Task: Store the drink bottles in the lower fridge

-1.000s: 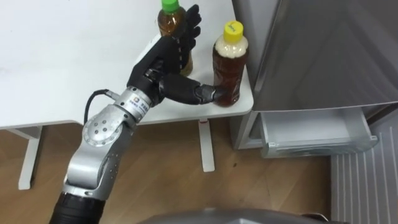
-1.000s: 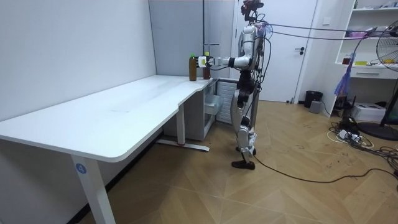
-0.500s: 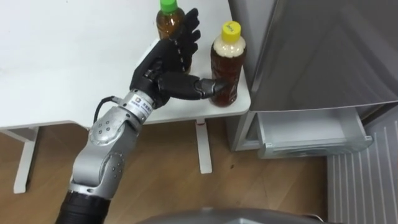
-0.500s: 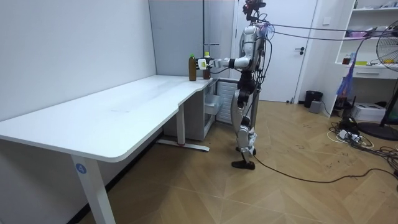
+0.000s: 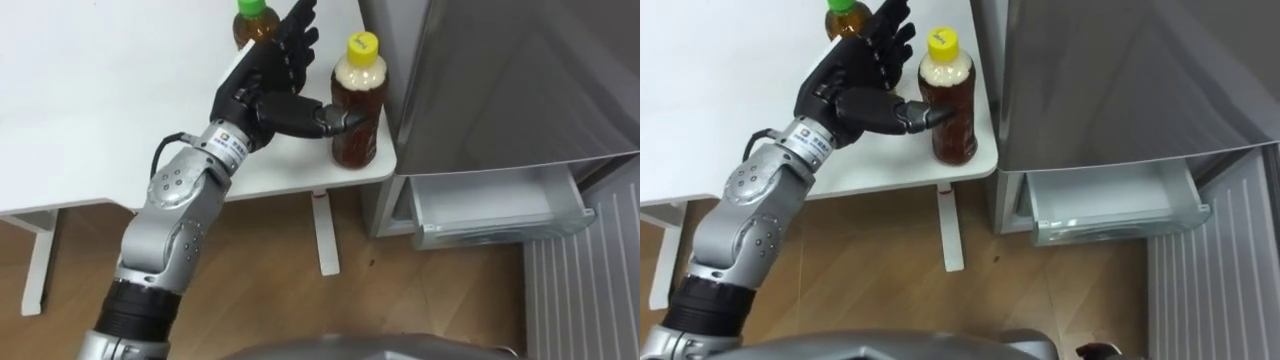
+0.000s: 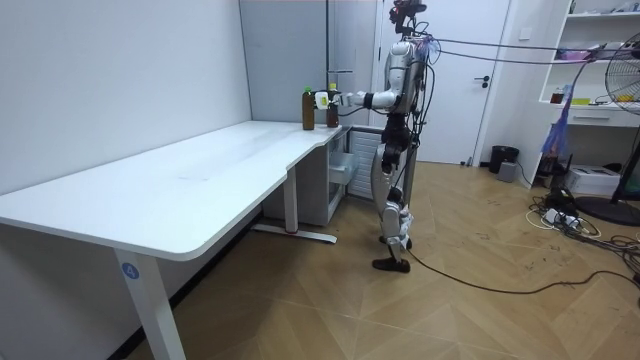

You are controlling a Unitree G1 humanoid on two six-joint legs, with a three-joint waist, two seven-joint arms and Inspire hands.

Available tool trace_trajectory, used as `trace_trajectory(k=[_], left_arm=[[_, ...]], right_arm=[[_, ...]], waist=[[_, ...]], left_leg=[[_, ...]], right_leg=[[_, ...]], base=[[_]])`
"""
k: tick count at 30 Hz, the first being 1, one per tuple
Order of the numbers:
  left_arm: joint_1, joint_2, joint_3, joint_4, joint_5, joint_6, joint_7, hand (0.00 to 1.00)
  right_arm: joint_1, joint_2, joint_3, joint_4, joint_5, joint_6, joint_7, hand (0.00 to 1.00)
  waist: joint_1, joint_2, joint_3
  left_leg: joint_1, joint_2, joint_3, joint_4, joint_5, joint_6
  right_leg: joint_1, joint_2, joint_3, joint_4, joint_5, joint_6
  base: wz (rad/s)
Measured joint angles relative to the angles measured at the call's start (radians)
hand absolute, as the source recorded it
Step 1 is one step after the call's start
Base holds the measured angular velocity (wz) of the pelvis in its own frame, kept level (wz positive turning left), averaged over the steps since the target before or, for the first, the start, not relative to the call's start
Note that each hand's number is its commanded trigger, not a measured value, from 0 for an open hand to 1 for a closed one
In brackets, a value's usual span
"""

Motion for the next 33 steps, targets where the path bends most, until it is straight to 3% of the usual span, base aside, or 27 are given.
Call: trace_trajectory(k=[9,33], left_arm=[[0.000,0.000,-0.001,0.000,-0.001,0.000,0.000,0.00],[0.000,0.002,-0.008,0.001,0.008,0.044,-0.025,0.01]], right_arm=[[-0.006,0.000,-0.001,0.023,-0.004,0.002,-0.004,0.00],[-0.007,0.000,-0.001,0.020,-0.013,0.018,-0.009,0.00]], waist=[[-0.027,0.001,-0.0009],[-0.030,-0.001,-0.0011]], left_leg=[[0.003,0.001,0.002,-0.008,0.000,0.000],[0.003,0.001,-0.002,-0.008,0.000,0.000]], right_leg=[[-0.001,0.001,0.000,0.001,0.001,-0.001],[-0.007,0.003,0.022,0.003,0.001,-0.002]], base=[[0.00],[-0.03]])
